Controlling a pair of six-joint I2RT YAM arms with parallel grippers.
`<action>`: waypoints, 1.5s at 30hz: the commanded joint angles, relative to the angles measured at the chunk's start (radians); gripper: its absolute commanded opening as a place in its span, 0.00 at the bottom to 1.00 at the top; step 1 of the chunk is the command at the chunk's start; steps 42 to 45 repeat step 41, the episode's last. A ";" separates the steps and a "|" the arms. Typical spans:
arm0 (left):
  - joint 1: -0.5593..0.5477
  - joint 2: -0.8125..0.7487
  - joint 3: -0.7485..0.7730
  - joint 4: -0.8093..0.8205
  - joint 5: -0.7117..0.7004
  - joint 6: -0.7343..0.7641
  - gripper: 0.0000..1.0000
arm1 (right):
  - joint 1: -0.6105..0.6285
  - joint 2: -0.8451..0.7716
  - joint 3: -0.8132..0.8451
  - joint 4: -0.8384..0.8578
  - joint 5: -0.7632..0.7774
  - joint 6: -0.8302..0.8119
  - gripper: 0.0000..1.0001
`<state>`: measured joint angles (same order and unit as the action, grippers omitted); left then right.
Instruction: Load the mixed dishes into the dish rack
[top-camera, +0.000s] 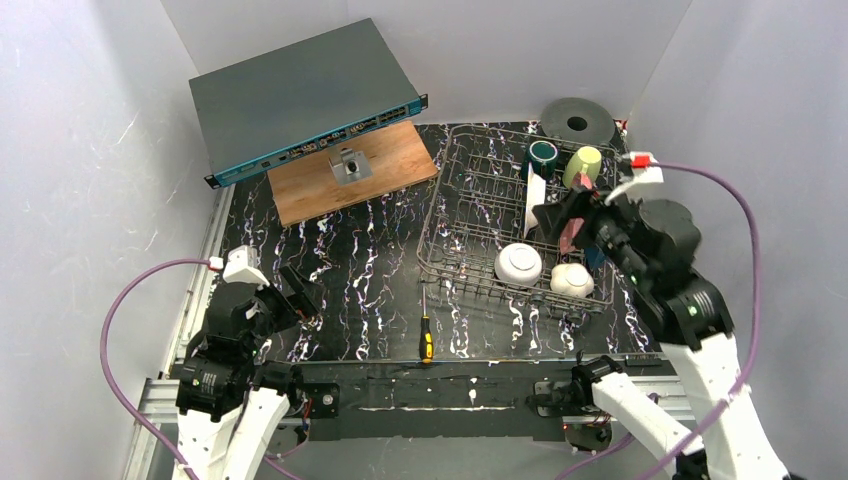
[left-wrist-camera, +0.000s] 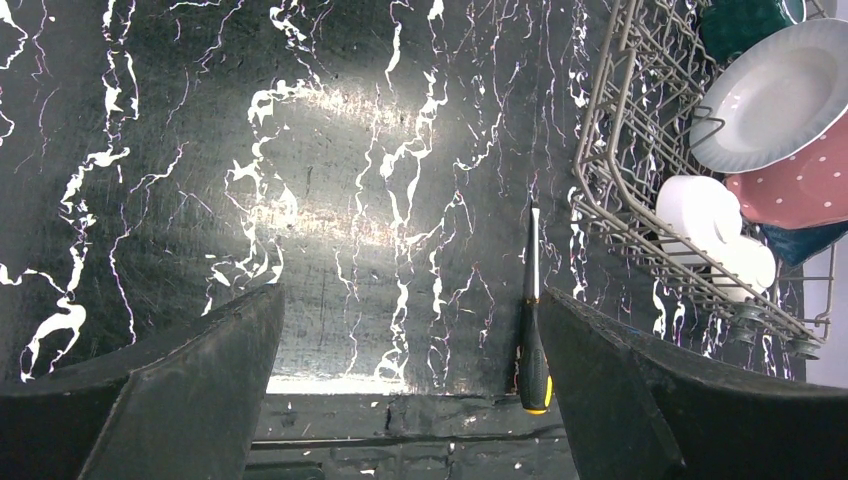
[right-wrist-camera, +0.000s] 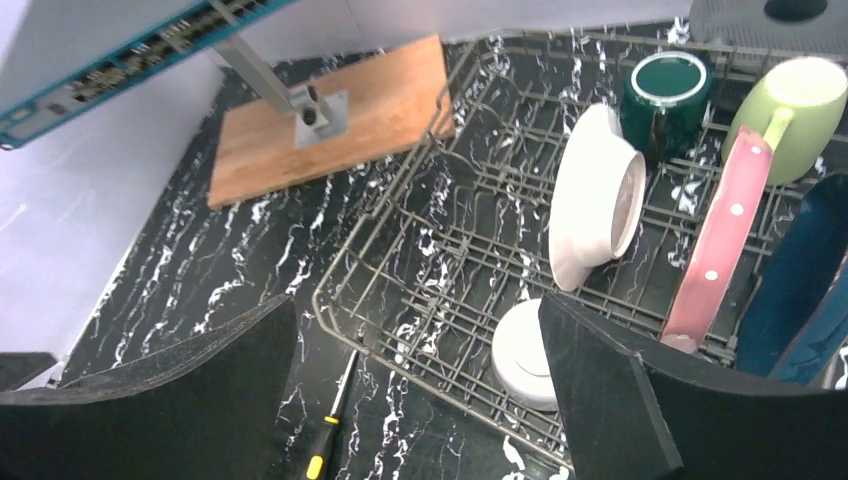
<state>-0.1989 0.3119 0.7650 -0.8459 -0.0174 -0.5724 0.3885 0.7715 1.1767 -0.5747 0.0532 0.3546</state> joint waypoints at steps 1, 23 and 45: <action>-0.003 -0.009 -0.005 -0.017 -0.015 -0.001 0.97 | 0.001 -0.128 -0.038 0.079 -0.015 -0.037 0.98; -0.007 -0.004 0.002 -0.024 -0.009 0.000 0.96 | 0.003 -0.373 -0.076 -0.160 0.277 0.253 0.98; -0.010 0.016 0.003 -0.027 -0.010 0.000 0.96 | 0.002 -0.451 -0.035 -0.288 0.476 0.404 0.98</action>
